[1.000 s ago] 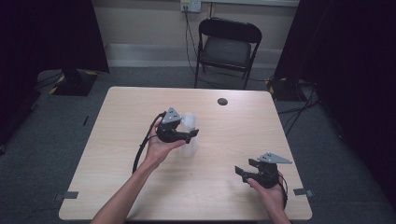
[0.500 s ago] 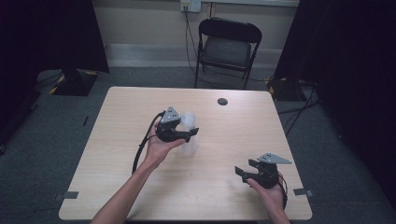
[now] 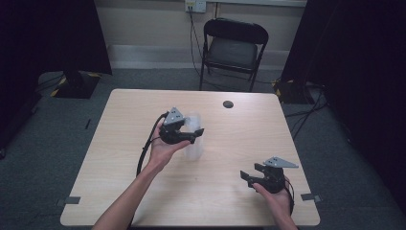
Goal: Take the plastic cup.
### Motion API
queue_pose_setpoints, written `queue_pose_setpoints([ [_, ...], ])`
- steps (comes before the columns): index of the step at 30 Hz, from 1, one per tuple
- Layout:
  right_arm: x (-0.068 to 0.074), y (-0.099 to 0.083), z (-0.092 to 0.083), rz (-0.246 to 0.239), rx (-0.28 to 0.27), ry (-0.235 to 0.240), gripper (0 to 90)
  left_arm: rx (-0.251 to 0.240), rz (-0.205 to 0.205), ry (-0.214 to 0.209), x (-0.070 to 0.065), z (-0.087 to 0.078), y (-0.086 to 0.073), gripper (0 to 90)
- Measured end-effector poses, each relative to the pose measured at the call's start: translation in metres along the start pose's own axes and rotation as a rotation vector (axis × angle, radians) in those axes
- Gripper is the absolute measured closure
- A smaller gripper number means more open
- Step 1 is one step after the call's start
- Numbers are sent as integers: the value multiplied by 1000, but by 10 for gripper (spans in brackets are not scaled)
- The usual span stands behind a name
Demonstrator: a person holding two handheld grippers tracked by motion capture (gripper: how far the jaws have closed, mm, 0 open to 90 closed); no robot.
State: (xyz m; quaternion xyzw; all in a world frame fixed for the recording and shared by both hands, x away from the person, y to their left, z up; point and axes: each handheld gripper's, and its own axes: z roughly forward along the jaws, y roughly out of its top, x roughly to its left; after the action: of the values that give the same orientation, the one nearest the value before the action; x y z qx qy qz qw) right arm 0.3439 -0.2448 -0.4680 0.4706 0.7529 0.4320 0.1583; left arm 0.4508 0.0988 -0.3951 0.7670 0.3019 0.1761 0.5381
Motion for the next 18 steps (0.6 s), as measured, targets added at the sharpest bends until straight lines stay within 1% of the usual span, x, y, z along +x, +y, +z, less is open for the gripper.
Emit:
queue_pose_setpoints([
  [3,0,0,0,0,-1,-1,280,-9,-1,-2,-1,-1,5,336],
  [5,0,0,0,-1,-1,-1,280,-16,9,-1,-3,-1,9,336],
  [6,0,0,0,-3,-2,-1,280,-11,19,-1,-4,-1,11,336],
  [7,0,0,0,-3,-2,-1,280,-11,19,-1,-4,-1,11,336],
  [8,0,0,0,-6,-3,-1,280,-22,15,-1,-6,-1,13,336],
  [9,0,0,0,-6,-3,-1,280,-22,15,-1,-6,-1,13,336],
  [11,1,0,-1,-2,-4,-3,280,-31,3,-2,-6,-1,13,336],
  [12,0,0,0,-5,-4,-2,280,-34,-12,2,-6,0,13,336],
  [13,0,0,0,-5,-4,-2,280,-34,-15,2,-5,1,13,337],
  [15,0,0,0,-3,-1,0,280,-39,-13,5,-6,0,14,338],
  [16,0,0,1,-3,0,0,280,-36,-8,2,-6,0,15,340],
  [18,0,0,1,-5,-1,1,280,-36,0,9,-6,-1,17,341],
])
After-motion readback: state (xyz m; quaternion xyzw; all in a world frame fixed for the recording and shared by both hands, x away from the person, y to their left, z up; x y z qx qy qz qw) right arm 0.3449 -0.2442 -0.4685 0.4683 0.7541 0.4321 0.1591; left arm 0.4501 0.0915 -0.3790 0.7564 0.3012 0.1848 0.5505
